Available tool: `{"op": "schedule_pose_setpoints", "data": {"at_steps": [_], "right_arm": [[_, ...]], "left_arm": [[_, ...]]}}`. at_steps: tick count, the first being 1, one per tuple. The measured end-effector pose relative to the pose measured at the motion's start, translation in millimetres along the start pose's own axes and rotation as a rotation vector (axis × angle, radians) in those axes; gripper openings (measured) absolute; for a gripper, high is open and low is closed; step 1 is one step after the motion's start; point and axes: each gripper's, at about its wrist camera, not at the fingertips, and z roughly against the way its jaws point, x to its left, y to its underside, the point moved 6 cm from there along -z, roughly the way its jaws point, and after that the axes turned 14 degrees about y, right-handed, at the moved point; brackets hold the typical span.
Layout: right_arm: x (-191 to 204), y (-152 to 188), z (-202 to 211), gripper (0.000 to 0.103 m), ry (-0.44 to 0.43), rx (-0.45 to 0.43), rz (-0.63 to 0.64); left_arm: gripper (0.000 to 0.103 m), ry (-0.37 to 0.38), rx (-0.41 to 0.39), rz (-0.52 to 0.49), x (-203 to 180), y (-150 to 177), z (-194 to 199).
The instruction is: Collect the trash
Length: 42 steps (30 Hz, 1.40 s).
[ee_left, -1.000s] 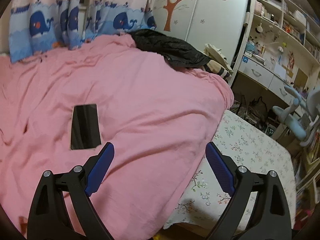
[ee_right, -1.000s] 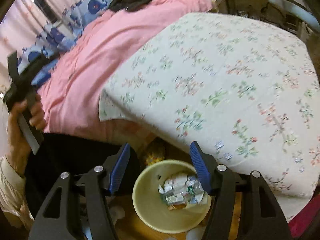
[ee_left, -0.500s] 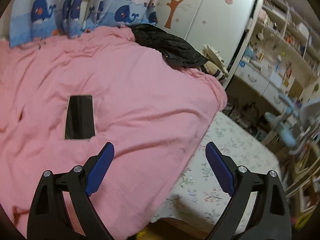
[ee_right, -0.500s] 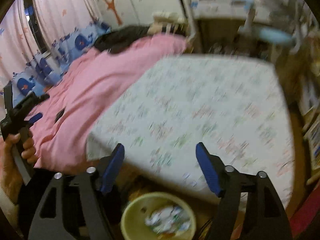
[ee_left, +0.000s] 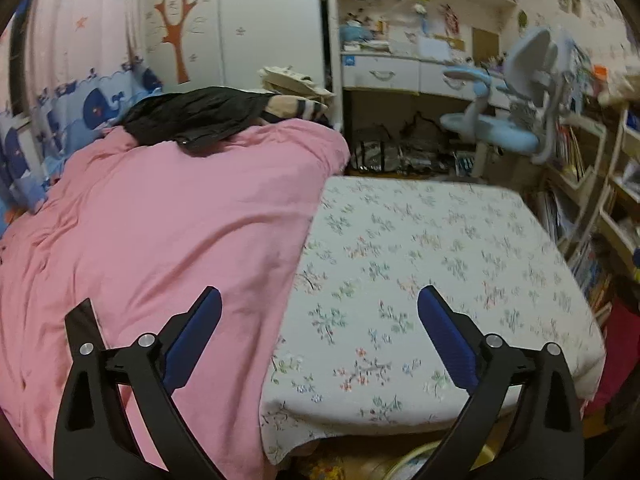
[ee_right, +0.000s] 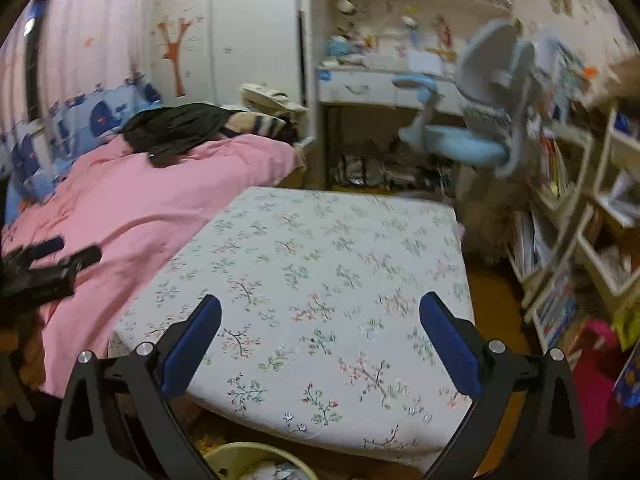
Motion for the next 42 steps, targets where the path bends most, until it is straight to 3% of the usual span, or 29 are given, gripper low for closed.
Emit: {"op": "schedule_pose_setpoints", "data": {"at_steps": [3, 14, 25, 42], "right_arm": [[-5.5, -1.8, -0.9, 0.095, -0.002, 0.009, -0.062], [3.0, 2.6, 6.2, 0.095, 0.022, -0.007, -0.042], [-13.0, 6.8, 10.6, 0.095, 0.036, 0.002, -0.083], [-12.4, 8.5, 9.6, 0.095, 0.035, 0.006, -0.084]], "left_arm": [[0.095, -0.030, 0.008, -0.005, 0.2, 3.4, -0.6], [0.095, -0.002, -0.013, 0.012, -23.5, 10.9, 13.8], [0.095, -0.040, 0.015, -0.021, -43.1, 21.1, 11.5], [0.096, 0.036, 0.023, 0.009, -54.3, 22.0, 9.7]]}}
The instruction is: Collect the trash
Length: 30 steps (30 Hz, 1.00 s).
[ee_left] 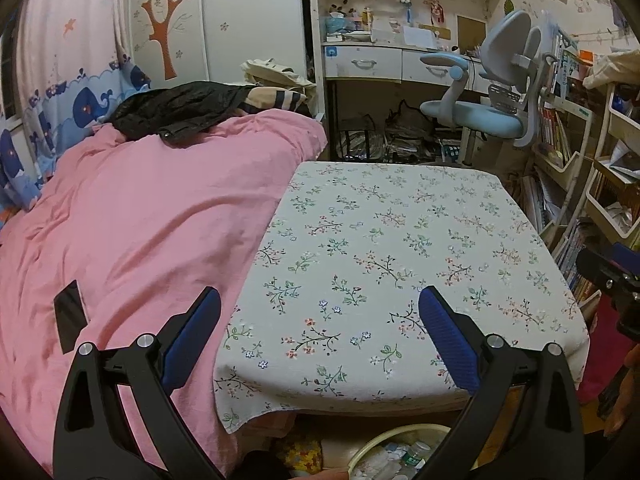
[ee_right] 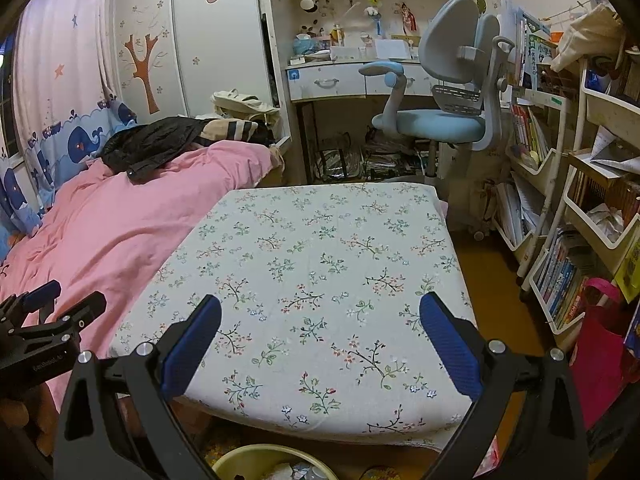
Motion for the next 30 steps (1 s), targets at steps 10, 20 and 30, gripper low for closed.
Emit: {"op": "schedule_pose_setpoints", "data": {"at_steps": [10, 20, 30], "right_arm": [[3.9, 0.9, -1.8, 0.095, -0.001, 0.003, 0.011], [3.8, 0.5, -2.6, 0.095, -0.002, 0.004, 0.008], [5.0, 0.0, -2.8, 0.095, -0.003, 0.004, 0.009]], "left_arm": [[0.096, 0.026, -0.010, 0.001, 0.7, -3.0, 1.4], [0.096, 0.023, -0.017, 0.000, 0.9, -4.9, 2.1], [0.096, 0.023, -0.026, -0.003, -0.3, -7.9, 3.5]]}}
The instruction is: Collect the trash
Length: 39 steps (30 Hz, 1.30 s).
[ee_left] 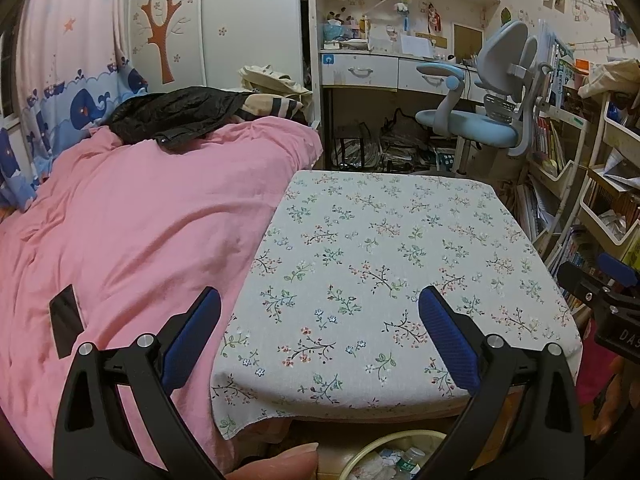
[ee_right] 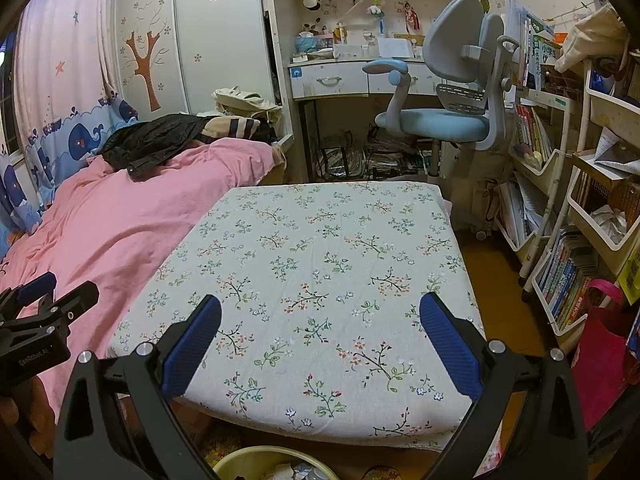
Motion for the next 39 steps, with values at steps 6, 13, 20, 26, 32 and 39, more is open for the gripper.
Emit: {"op": "schedule_pose_setpoints", "data": {"at_steps": [6, 13, 20, 26, 32, 39], "right_arm": [[1.7, 0.7, -2.3, 0.095, 0.000, 0.004, 0.002], [4.3, 1.2, -3.8, 0.095, 0.000, 0.003, 0.009], [5.7, 2.5, -5.4, 0.095, 0.000, 0.006, 0.011], [7.9, 3.9, -8.5, 0.095, -0.002, 0.011, 0.014], [11.1, 4.5, -11.3, 0.095, -0.005, 0.018, 0.021], [15.4, 1.7, -42.1, 0.095, 0.000, 0.096, 0.075]], "left_arm": [[0.096, -0.001, -0.001, -0.007, -0.5, -0.7, 0.3], [0.096, 0.000, -0.007, -0.003, -0.5, -1.3, 0.7], [0.096, -0.006, -0.012, -0.013, -0.9, -2.8, 0.7], [0.096, 0.025, 0.023, 0.002, -0.3, -1.5, -8.4], [0.096, 0.058, -0.011, 0.057, 5.1, 1.9, -8.8], [0.096, 0.009, 0.014, 0.010, 9.7, -3.0, -20.4]]}}
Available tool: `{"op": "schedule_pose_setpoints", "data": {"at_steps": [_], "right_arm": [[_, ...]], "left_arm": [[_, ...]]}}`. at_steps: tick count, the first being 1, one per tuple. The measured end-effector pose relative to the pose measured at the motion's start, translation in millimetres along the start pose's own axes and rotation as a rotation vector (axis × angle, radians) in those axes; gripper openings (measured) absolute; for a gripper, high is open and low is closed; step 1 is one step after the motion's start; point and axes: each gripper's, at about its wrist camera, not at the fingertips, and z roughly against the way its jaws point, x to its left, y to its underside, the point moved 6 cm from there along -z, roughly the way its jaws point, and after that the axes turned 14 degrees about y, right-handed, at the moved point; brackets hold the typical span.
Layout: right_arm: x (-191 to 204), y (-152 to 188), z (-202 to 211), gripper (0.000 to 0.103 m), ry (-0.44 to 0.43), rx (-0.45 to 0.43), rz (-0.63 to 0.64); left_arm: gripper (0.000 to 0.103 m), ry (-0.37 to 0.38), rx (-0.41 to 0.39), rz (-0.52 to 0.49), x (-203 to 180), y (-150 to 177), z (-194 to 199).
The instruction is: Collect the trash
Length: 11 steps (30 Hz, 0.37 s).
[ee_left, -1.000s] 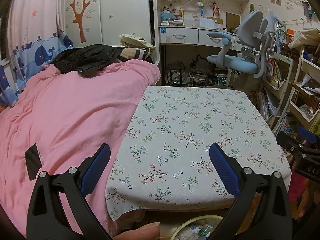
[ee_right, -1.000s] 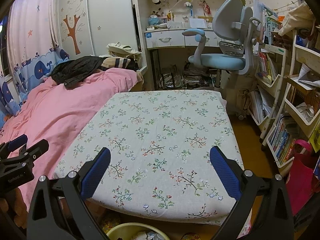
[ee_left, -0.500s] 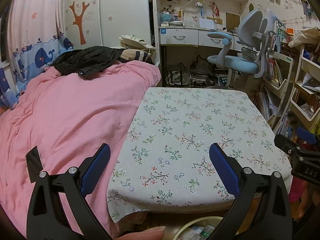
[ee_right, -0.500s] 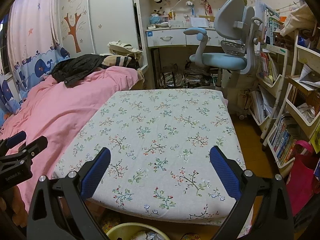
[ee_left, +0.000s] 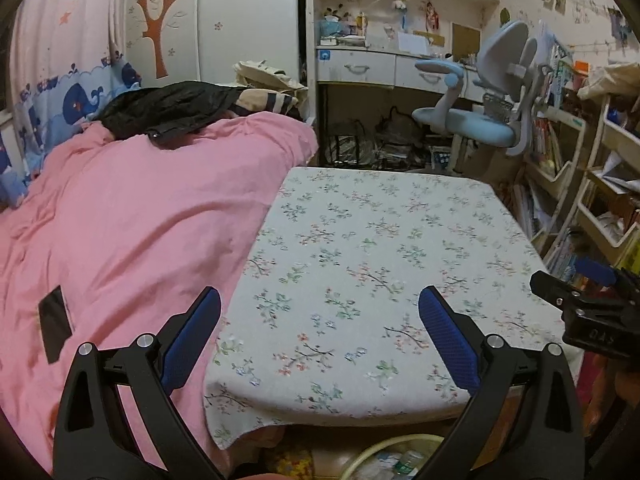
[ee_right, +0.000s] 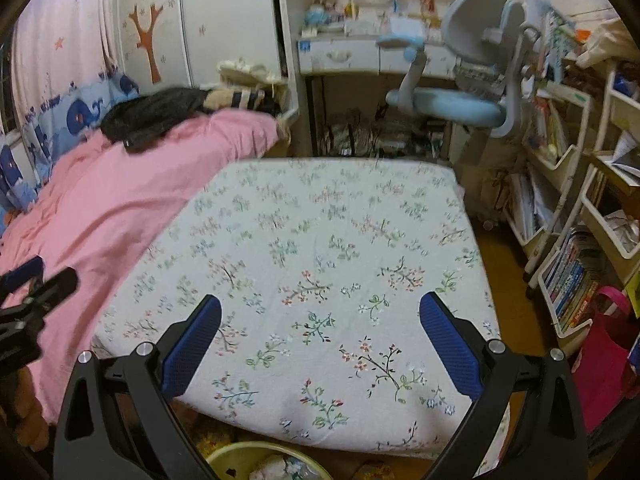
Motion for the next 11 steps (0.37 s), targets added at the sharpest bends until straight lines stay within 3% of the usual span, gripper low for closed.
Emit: {"op": "schedule_pose_setpoints", "data": {"at_steps": [5, 11], "right_arm": [[0.6, -3.4, -47.2, 0.095, 0.025, 0.100, 0.047], [-3.5, -11.5, -114.6, 0.095, 0.058, 0.227, 0.038]], "left_arm": [[0.096, -0.011, 0.094, 0.051, 17.8, 0.0, -15.7], [0.096, -0.063, 0.059, 0.037, 29.8, -5.2, -12.7]]}}
